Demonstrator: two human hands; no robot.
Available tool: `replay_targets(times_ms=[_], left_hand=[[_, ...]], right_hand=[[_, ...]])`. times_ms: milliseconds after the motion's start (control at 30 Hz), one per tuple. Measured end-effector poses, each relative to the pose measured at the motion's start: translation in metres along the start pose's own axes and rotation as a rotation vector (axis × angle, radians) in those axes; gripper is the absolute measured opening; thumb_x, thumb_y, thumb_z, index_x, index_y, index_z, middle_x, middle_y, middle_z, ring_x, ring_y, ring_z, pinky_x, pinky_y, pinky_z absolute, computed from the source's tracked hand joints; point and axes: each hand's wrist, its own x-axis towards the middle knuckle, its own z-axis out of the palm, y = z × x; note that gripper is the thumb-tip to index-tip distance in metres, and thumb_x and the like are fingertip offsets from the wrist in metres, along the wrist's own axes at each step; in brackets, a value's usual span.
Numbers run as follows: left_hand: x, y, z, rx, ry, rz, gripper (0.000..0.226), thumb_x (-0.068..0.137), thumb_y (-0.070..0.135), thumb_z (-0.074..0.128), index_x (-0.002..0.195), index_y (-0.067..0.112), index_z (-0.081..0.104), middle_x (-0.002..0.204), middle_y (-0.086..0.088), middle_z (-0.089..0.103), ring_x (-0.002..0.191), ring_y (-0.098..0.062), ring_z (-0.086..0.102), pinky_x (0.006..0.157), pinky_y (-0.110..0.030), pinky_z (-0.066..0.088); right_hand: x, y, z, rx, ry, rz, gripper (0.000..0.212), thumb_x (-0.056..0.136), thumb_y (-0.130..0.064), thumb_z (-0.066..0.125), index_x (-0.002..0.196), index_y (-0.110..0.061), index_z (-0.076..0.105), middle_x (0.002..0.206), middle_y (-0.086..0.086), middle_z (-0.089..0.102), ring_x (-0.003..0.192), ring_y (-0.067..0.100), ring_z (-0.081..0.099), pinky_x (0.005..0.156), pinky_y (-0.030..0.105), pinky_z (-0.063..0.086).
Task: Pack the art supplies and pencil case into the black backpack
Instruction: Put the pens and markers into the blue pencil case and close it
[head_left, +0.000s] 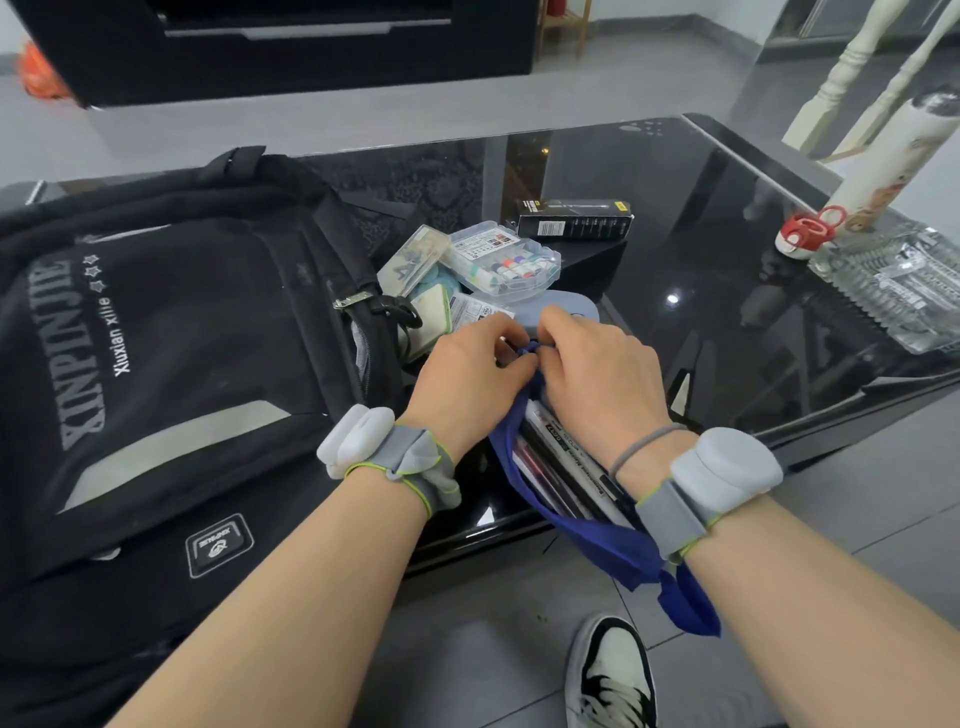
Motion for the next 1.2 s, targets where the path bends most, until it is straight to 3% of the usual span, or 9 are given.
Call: replay_targets(times_ms=[167, 333, 533, 667, 800, 933, 1100, 1200], left_hand=[[0.002, 0.001, -0.001, 0.074, 0.013, 0.022, 0.011, 0.087, 0.027, 0.069, 0.093, 0.019, 0.064, 0.088, 0.004, 0.07, 0.08, -0.016, 0.063, 0.076, -0.032, 0.051], [0.001, -0.002, 0.001, 0.16, 0.058, 0.038, 0.014, 0.087, 0.021, 0.062, 0.078, 0.016, 0.052, 0.082, -0.006, 0.065, 0.079, -0.031, 0.06, 0.075, -0.046, 0.052], [-0.001, 0.002, -0.002, 0.344, 0.087, 0.04, 0.009, 0.094, 0.02, 0.051, 0.092, 0.015, 0.044, 0.084, -0.011, 0.059, 0.078, -0.04, 0.057, 0.068, -0.045, 0.049], [-0.002, 0.004, -0.016, 0.636, 0.134, 0.039, 0.008, 0.096, 0.016, 0.047, 0.094, 0.02, 0.041, 0.088, -0.011, 0.057, 0.084, -0.041, 0.061, 0.065, -0.037, 0.034], [-0.007, 0.006, -0.024, 0.83, 0.191, 0.203, 0.017, 0.088, 0.01, 0.052, 0.1, 0.02, 0.047, 0.102, -0.009, 0.062, 0.094, -0.036, 0.061, 0.068, -0.036, 0.028], [-0.016, 0.016, -0.005, 0.807, 0.142, 0.478, 0.019, 0.079, 0.011, 0.062, 0.097, 0.016, 0.058, 0.086, -0.008, 0.06, 0.077, -0.035, 0.061, 0.059, -0.036, 0.03], [-0.012, 0.01, -0.005, 0.828, 0.185, 0.451, 0.016, 0.085, 0.009, 0.062, 0.097, 0.019, 0.055, 0.089, -0.004, 0.059, 0.082, -0.032, 0.061, 0.055, -0.034, 0.027], [-0.011, 0.008, -0.012, 0.852, 0.201, 0.432, 0.014, 0.085, 0.012, 0.06, 0.094, 0.019, 0.052, 0.09, -0.006, 0.06, 0.084, -0.033, 0.06, 0.058, -0.034, 0.027]], right_hand=[[0.0, -0.002, -0.001, 0.005, 0.016, -0.046, 0.013, 0.095, -0.018, 0.045, 0.085, -0.024, 0.04, 0.078, -0.007, 0.045, 0.074, 0.034, 0.055, 0.058, 0.035, 0.029], [-0.002, -0.011, -0.002, 0.067, 0.035, -0.096, 0.01, 0.095, -0.019, 0.045, 0.091, -0.018, 0.055, 0.087, -0.002, 0.061, 0.078, 0.031, 0.057, 0.06, 0.038, 0.039], [-0.005, -0.003, -0.013, 0.089, -0.177, -0.083, 0.018, 0.083, -0.015, 0.055, 0.1, -0.018, 0.052, 0.096, 0.001, 0.049, 0.083, 0.026, 0.051, 0.067, 0.041, 0.048], [-0.012, 0.013, -0.018, 0.094, -0.127, -0.05, 0.011, 0.081, -0.008, 0.055, 0.086, -0.017, 0.052, 0.087, 0.001, 0.051, 0.08, 0.025, 0.05, 0.067, 0.042, 0.048], [-0.013, 0.02, -0.02, 0.084, -0.141, -0.013, 0.004, 0.087, -0.015, 0.058, 0.085, -0.016, 0.055, 0.087, 0.001, 0.052, 0.082, 0.024, 0.05, 0.068, 0.038, 0.046], [-0.012, 0.013, -0.016, 0.119, -0.112, -0.076, 0.011, 0.082, -0.009, 0.057, 0.092, -0.015, 0.058, 0.092, 0.003, 0.054, 0.088, 0.027, 0.052, 0.07, 0.041, 0.047], [-0.016, 0.043, -0.026, 0.194, -0.193, 0.115, 0.015, 0.08, -0.02, 0.067, 0.088, -0.02, 0.055, 0.09, 0.0, 0.057, 0.084, 0.023, 0.055, 0.073, 0.036, 0.047], [-0.022, 0.065, -0.027, 0.254, -0.24, 0.273, 0.013, 0.086, -0.029, 0.066, 0.09, -0.023, 0.056, 0.089, -0.005, 0.062, 0.084, 0.019, 0.058, 0.065, 0.028, 0.042]])
